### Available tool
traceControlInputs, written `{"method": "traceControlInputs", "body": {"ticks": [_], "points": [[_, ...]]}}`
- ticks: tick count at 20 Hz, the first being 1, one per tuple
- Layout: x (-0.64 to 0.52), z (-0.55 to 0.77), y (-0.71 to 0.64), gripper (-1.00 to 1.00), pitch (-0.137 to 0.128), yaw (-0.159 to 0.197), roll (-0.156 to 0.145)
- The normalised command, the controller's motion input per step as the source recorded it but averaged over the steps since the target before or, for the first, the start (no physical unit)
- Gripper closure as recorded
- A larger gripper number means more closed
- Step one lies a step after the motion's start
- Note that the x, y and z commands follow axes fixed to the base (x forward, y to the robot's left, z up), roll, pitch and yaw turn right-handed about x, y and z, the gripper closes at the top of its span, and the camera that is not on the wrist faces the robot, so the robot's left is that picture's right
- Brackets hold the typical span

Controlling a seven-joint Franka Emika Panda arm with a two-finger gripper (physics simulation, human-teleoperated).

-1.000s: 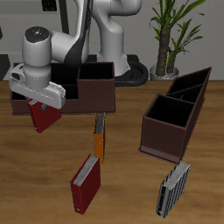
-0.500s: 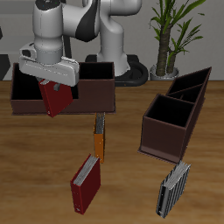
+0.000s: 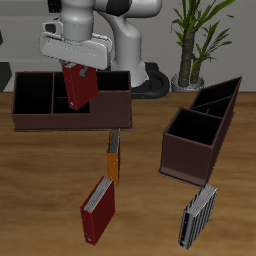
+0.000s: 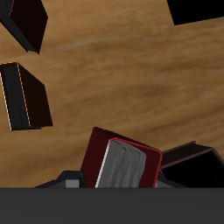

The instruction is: Place the right red book into the back desk caddy's right compartment

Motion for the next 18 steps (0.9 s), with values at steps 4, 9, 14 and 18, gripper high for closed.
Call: {"method": "traceControlInputs", "body": {"ticks": [4, 9, 14, 18], "points": [[-0.29, 0.38, 0.28, 1.00, -0.014, 0.044, -0.015], [-0.37, 0.24, 0.15, 1.00, -0.009, 0.051, -0.019], [-0.39, 0.12, 0.04, 1.00, 0.000, 0.090, -0.036], [-0.38, 0.10, -0.05, 1.00, -0.005, 0.042, -0.030]]}}
